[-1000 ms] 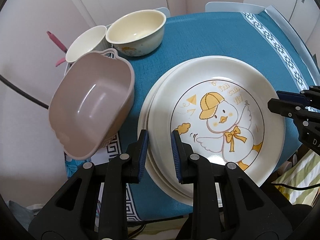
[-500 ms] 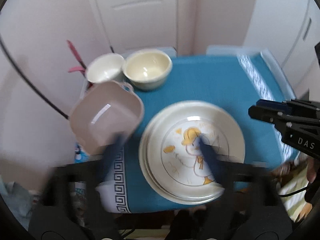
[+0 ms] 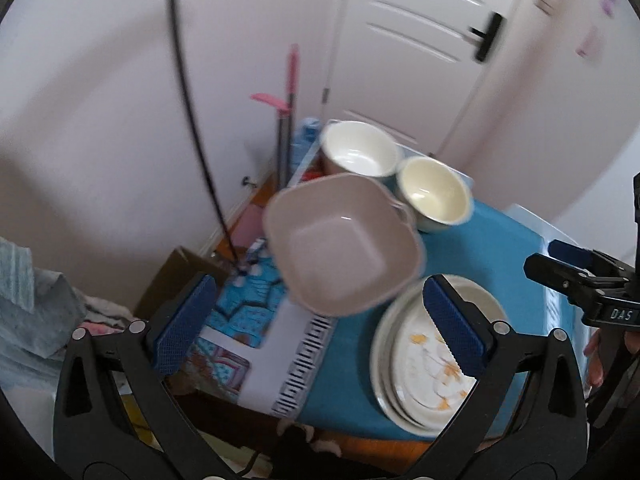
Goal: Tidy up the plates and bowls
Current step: 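Grasp the rim of the taupe square basin with both grippers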
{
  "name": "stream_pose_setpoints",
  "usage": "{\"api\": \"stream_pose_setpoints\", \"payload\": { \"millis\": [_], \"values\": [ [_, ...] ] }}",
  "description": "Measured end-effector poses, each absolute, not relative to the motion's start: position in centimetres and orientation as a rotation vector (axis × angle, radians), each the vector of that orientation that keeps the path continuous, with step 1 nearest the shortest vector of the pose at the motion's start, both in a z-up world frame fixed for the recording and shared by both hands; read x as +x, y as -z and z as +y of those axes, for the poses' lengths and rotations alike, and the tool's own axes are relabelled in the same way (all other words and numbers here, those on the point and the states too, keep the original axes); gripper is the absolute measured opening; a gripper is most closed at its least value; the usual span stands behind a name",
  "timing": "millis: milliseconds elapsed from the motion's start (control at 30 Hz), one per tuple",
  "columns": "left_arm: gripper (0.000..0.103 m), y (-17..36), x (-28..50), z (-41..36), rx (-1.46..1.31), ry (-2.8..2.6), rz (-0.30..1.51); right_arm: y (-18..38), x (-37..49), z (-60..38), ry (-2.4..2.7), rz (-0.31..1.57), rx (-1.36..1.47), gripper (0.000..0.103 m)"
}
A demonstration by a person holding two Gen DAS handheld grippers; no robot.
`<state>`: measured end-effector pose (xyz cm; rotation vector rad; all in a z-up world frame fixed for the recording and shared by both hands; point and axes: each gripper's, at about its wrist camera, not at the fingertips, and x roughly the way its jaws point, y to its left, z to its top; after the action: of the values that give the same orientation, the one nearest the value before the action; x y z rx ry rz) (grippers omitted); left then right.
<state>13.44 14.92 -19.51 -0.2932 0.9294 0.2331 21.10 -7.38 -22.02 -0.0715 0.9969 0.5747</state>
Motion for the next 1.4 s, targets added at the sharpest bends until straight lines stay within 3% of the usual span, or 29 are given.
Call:
{"api": "stream_pose_setpoints", "payload": {
  "millis": [267,333,433,500,600,800,900,1200,1400],
  "values": [
    [0.103,25.8,16.0,18.4,-0.351,-0.280,1.043,27.9,26.5,-1.1,-0.626,1.166,-0.102,0.097],
    [0.099,27.5,16.9,18.8,-0.375,-0.274,1.074,29.4,27.4,-0.1,-0.637,1.200,-0.093,0.097],
    [0.080,29.6,18.0,19.3,-0.418,-0.247,1.110,31.2,28.4,1.3,-0.649,1.234,-0.121,0.092],
    [0.071,31.0,18.9,19.4,-0.434,-0.231,1.137,32.1,28.7,2.2,-0.668,1.255,-0.143,0.072],
    [0.052,32.2,20.0,19.2,-0.441,-0.213,1.158,33.6,29.4,2.9,-0.688,1.291,-0.137,0.051],
    [0.016,33.8,21.5,18.9,-0.445,-0.177,1.194,34.9,29.9,3.3,-0.701,1.308,-0.140,0.023],
    [0.014,33.6,21.6,18.9,-0.415,-0.185,1.195,35.1,29.6,3.5,-0.722,1.305,-0.136,0.014],
    [0.014,31.1,20.7,17.8,-0.318,-0.193,1.147,33.5,28.3,3.1,-0.721,1.232,-0.115,0.014],
    [0.014,26.0,18.9,15.2,-0.262,-0.176,1.071,29.2,25.8,-0.2,-0.719,1.143,-0.088,0.014]
  ]
}}
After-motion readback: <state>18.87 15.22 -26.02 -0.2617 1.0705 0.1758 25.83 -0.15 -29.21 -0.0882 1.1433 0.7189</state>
